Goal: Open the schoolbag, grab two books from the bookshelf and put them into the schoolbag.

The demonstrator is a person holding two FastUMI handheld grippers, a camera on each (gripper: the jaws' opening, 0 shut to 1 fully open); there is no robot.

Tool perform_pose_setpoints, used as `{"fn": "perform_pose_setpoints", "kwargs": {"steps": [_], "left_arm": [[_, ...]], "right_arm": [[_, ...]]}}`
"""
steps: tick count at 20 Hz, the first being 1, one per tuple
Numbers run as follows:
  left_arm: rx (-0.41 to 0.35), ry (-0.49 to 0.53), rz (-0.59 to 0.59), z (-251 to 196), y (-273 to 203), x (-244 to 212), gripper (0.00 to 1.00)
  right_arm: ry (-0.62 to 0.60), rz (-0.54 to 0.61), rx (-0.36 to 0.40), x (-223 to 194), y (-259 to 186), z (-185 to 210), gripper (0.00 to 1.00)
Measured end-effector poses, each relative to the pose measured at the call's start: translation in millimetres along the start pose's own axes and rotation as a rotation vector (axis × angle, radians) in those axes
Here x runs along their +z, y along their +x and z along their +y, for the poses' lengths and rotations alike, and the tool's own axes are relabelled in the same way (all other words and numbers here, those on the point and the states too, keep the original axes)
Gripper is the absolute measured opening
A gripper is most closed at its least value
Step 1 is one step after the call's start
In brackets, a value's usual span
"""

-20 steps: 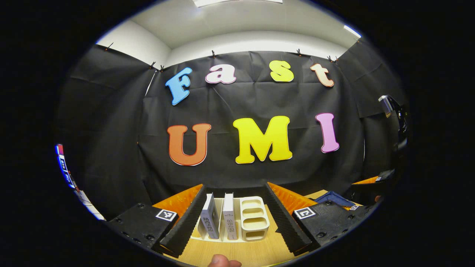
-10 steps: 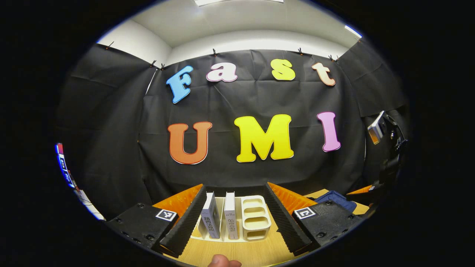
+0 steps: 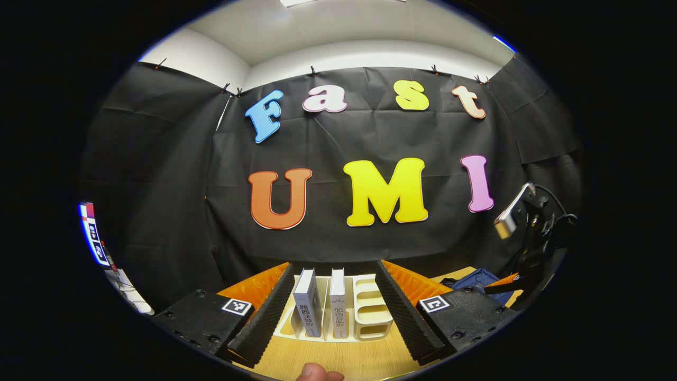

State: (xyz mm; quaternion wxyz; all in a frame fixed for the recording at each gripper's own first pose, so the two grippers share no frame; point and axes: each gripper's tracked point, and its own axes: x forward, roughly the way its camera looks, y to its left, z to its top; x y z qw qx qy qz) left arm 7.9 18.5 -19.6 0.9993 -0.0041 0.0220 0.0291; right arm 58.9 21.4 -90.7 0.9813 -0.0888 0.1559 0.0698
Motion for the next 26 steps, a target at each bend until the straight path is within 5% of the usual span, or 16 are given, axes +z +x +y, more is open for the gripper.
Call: {"fn": "perform_pose_setpoints", "kwargs": {"steps": [10, 17, 20, 21, 26], "left_arm": [[0.069, -0.014, 0.037, 15, -3, -17, 0.99], [0.158, -0.032, 0.103, 47, -4, -40, 0.99], [0.174, -0.048, 0.133, 51, -4, -48, 0.99], [0.175, -0.052, 0.139, 50, -3, -49, 0.99], [0.14, -0.054, 0.139, 36, -2, -46, 0.99]], "right_arm": [[-0.111, 0.421, 0.084, -91, 113, 27, 0.96], [-0.135, 0.636, 0.031, -143, 179, 15, 0.99], [-0.143, 0.655, 0.037, -144, 182, 14, 0.72], [-0.148, 0.646, 0.036, -142, 180, 11, 0.72], [-0.165, 0.589, 0.003, -119, 169, 5, 0.17]]}}
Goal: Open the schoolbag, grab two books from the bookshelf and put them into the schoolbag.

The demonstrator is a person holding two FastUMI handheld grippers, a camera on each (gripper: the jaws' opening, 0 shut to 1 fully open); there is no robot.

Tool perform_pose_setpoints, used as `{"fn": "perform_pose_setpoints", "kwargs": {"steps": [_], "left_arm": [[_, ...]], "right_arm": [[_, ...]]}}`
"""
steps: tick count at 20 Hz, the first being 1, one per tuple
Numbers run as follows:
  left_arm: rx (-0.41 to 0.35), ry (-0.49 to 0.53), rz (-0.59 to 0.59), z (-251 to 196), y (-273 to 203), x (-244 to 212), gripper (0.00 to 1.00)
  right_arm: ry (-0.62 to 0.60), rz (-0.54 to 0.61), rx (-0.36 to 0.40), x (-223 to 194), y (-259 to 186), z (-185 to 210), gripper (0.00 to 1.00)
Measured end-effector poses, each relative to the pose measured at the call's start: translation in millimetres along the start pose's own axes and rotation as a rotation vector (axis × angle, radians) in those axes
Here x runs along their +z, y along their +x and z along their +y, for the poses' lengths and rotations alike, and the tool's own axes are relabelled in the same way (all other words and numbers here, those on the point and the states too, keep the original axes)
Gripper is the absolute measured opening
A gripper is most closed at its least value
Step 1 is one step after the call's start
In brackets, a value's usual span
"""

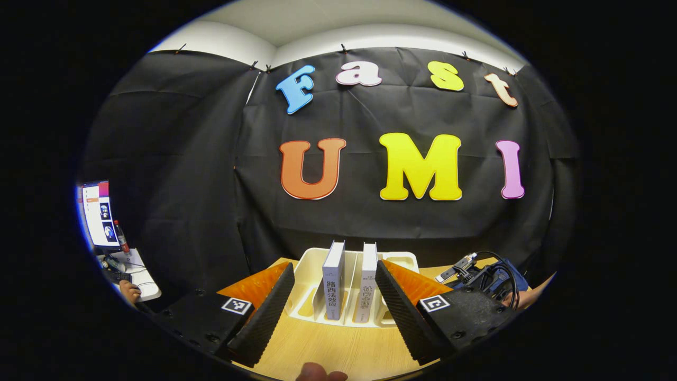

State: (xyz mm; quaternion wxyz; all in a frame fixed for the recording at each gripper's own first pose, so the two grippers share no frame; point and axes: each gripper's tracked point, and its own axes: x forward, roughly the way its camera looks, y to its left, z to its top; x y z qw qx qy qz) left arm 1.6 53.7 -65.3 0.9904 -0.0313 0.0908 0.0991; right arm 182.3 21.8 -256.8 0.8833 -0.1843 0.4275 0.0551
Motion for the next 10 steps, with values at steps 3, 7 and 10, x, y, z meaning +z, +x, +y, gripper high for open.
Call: {"fn": "perform_pose_setpoints", "kwargs": {"steps": [3, 7, 10], "left_arm": [[-0.017, -0.008, 0.005, -4, -2, -1, 0.99], [-0.024, -0.013, 0.007, -5, -5, -1, 0.99], [-0.029, -0.016, 0.008, -6, -8, -1, 0.99]], "right_arm": [[0.023, -0.028, 0.016, 3, -12, -1, 0.16], [0.044, -0.037, 0.008, 4, -21, -14, 0.05], [0.064, -0.07, 0.013, 8, -32, -21, 0.0]]}}
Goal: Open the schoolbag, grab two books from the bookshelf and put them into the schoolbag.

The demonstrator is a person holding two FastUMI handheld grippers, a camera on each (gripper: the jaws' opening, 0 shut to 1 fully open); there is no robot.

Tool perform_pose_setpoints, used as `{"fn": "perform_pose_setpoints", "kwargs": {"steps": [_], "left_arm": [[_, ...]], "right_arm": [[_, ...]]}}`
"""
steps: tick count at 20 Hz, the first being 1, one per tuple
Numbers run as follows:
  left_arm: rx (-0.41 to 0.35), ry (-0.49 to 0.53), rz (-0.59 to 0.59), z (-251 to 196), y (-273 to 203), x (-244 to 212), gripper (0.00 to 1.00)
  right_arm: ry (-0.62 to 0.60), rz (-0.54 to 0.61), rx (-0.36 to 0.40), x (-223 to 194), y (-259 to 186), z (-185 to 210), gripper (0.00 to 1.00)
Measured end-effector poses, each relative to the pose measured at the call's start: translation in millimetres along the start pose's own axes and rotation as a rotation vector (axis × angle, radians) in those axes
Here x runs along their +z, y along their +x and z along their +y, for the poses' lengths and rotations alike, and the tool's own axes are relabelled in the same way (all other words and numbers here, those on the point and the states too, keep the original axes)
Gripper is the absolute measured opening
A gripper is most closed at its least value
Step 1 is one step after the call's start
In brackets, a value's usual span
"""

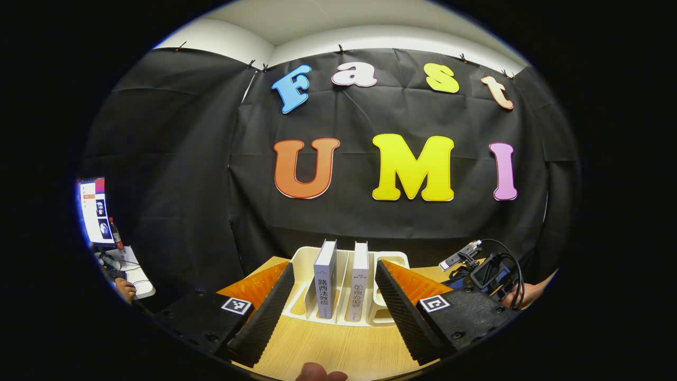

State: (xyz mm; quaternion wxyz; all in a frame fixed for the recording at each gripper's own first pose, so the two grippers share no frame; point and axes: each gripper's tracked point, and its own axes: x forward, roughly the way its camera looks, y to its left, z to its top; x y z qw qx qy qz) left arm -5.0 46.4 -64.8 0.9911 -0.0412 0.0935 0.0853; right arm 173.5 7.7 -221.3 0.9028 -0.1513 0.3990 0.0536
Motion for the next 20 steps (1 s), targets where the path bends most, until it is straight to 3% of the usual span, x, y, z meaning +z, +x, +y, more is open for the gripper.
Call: {"fn": "perform_pose_setpoints", "kwargs": {"steps": [4, 13, 20], "left_arm": [[-0.029, -0.002, 0.024, -9, 1, -5, 0.99], [-0.197, 0.05, 0.175, -57, 57, -25, 0.99], [-0.231, -0.001, 0.279, -67, 99, -41, 0.99]], "right_arm": [[0.085, -0.047, 0.018, 11, -24, -26, 0.0], [0.193, -0.145, -0.022, 31, -65, -106, 0.0], [0.281, -0.148, -0.004, 28, -63, -146, 0.0]]}}
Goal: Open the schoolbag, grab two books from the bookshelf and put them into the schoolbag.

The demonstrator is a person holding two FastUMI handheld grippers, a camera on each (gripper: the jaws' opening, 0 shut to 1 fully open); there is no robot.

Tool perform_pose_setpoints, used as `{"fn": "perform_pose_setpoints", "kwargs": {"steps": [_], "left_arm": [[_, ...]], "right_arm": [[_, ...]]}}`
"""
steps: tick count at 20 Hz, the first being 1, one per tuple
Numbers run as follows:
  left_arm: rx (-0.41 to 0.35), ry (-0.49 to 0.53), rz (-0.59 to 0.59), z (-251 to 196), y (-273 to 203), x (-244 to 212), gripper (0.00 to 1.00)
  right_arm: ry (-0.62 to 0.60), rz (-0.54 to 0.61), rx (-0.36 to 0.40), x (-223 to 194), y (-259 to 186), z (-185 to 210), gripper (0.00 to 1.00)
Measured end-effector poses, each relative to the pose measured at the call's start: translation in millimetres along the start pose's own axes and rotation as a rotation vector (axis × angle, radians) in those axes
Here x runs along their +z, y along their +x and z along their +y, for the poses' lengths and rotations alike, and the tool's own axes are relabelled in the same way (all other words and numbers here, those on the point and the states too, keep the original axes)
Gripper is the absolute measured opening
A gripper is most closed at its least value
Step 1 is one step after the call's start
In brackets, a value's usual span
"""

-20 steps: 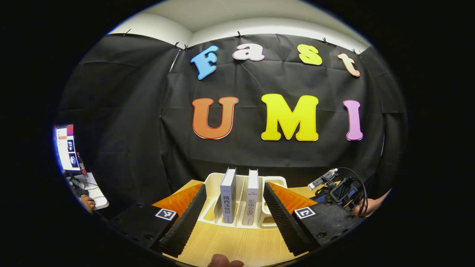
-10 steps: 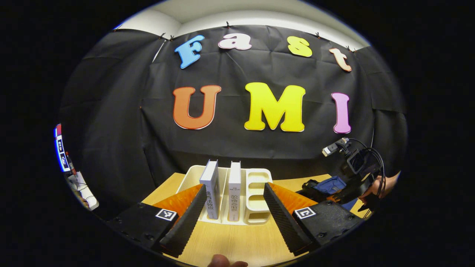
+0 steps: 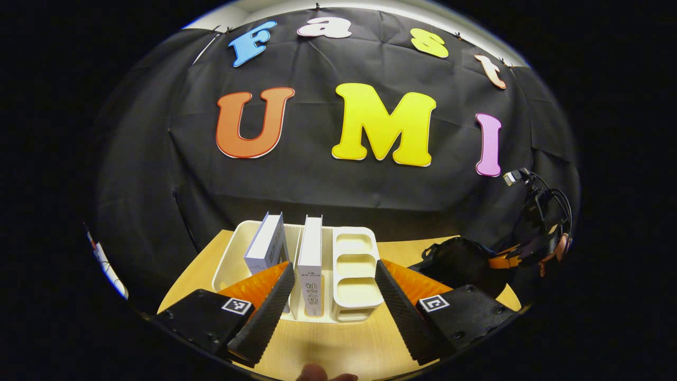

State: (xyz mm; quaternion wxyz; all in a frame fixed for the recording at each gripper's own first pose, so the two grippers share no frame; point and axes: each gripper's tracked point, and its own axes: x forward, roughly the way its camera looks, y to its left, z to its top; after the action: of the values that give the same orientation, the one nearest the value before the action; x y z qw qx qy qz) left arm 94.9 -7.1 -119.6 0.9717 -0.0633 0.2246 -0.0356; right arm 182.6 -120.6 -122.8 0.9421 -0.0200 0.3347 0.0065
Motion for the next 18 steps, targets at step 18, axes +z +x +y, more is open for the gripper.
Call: {"fn": "perform_pose_setpoints", "kwargs": {"steps": [18], "left_arm": [[0.002, 0.096, 0.522, 38, 130, -52, 0.81]], "right_arm": [[0.028, 0.008, 0.066, 4, 13, -20, 0.0]]}}
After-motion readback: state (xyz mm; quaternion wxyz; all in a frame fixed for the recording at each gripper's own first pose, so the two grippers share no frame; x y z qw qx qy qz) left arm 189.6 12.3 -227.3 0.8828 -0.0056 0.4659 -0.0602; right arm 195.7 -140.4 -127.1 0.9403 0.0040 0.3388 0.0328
